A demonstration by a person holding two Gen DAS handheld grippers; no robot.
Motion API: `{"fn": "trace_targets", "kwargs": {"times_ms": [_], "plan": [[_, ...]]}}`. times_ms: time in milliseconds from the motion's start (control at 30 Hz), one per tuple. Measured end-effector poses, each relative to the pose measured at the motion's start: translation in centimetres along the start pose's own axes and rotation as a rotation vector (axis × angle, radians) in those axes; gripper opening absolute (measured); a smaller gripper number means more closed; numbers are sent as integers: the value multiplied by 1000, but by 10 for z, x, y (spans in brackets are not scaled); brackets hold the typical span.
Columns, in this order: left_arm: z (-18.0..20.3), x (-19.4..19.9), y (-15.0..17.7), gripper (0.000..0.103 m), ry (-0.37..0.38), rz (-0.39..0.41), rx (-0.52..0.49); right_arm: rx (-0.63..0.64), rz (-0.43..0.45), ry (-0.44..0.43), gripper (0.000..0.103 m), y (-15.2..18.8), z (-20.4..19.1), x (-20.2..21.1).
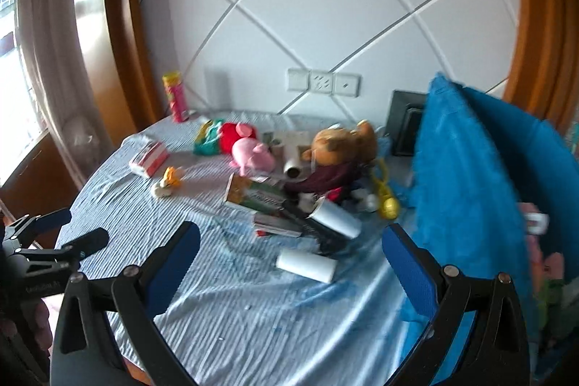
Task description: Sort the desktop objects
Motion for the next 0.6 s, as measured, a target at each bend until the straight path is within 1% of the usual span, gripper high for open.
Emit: {"fn": "trace_targets", "kwargs": {"times_ms": [233,400,533,600], "plan": [[-60,-39,11,97,-126,-77,69,13,-104,-65,103,11,-16,-77],[-90,-64,21,97,-145,-134,98,30,-193,-83,103,20,-30,-124],[-116,-100,16,97,-156,-172,74,40,-229,-81,103,22,-44,-147],[-127,-117,11,97,-147,-188,54,23,-242,-72,103,23,-51,-158]]}}
Point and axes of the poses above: each gripper's, at about its wrist camera, not at the fingertips, and x roughly against the way its jaws point, z to its right, y to its underside, the point moved 8 cm from there along -x, roughly the way its jaws point, and after that the axes turned 10 degrees about -x, right-handed, at the moved point
